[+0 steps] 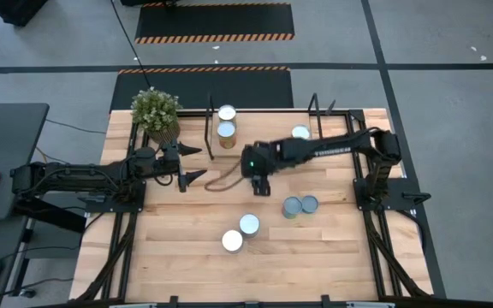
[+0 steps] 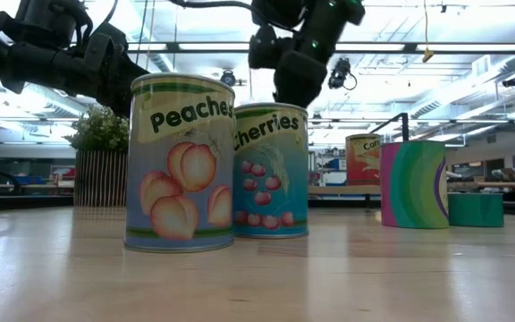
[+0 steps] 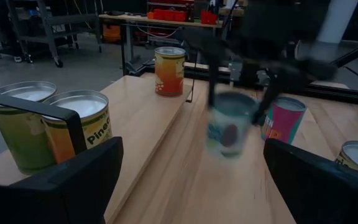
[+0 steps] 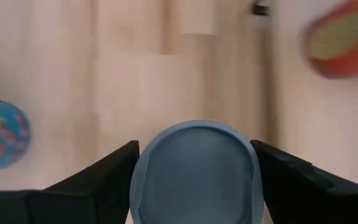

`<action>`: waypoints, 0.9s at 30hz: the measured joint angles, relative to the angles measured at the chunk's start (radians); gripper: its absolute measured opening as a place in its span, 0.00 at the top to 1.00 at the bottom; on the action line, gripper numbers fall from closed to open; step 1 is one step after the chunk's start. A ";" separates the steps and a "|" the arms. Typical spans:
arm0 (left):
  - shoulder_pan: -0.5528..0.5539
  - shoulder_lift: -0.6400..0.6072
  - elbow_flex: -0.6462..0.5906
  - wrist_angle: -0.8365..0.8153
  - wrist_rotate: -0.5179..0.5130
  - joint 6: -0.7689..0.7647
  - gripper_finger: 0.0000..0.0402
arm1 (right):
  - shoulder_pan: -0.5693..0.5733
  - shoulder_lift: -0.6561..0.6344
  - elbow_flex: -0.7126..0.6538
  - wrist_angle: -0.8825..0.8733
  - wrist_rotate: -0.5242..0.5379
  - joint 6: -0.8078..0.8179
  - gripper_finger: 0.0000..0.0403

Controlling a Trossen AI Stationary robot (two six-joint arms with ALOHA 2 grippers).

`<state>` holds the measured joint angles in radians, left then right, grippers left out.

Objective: Pick and place cans onto a shelf
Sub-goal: Put the canned mixed fruits on the shelf

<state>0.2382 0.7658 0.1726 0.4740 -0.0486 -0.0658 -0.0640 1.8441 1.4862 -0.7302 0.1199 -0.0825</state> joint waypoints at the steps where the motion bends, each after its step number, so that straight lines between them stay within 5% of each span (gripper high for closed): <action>1: 0.000 0.000 0.000 0.000 0.000 0.000 0.01 | -0.016 0.000 0.033 -0.044 0.008 -0.014 0.27; 7: 0.000 0.000 0.000 0.000 0.000 0.000 0.01 | -0.158 -0.001 0.165 -0.200 0.037 -0.087 0.26; 27: 0.000 0.000 0.000 0.000 0.000 0.010 0.01 | -0.553 -0.048 0.056 -0.107 0.016 -0.086 0.26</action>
<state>0.2382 0.7657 0.1726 0.4744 -0.0486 -0.0563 -0.6173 1.7958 1.5425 -0.8368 0.1358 -0.1683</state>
